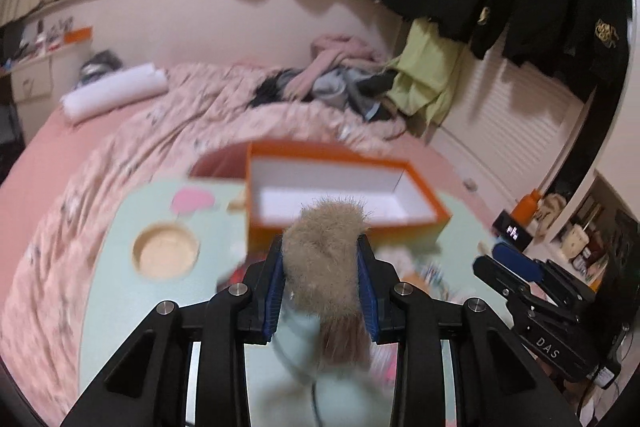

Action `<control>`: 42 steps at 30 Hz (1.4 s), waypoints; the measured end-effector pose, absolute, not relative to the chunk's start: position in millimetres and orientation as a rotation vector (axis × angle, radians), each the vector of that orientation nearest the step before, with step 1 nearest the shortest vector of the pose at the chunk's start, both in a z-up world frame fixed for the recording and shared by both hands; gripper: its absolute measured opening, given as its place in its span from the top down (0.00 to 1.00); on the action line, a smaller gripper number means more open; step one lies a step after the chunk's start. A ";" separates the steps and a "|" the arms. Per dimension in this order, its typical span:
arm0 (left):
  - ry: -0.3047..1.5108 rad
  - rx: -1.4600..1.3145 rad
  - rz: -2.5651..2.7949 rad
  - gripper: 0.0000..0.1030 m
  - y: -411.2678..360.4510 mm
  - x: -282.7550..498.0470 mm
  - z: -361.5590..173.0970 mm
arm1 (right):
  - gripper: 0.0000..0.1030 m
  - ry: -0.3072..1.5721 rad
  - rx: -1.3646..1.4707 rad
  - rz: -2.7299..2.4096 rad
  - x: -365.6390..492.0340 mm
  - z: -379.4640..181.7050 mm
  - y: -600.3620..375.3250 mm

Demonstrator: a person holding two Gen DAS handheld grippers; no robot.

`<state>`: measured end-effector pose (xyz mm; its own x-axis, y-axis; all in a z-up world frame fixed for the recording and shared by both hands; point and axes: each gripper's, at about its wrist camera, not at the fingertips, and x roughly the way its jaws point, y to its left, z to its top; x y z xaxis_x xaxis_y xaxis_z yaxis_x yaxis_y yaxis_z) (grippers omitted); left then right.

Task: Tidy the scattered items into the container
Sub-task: 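Grasp the white figurine with the right tool while the left tool grasps the beige pompom, then drop the beige pompom into the orange box with the left tool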

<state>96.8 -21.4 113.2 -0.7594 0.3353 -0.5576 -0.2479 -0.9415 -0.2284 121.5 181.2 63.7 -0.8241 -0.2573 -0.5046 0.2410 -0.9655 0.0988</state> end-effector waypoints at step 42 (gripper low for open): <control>-0.258 -1.022 2.608 0.26 -33.4 76.6 57.4 | 0.47 0.100 1.202 -2.741 107.8 -12.4 202.4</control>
<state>76.6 -33.4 57.4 -0.6895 0.3646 -0.6258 -0.2349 -0.9299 -0.2829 107.8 202.4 -12.4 -0.6691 -0.1073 -0.7354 0.1603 -0.9871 -0.0019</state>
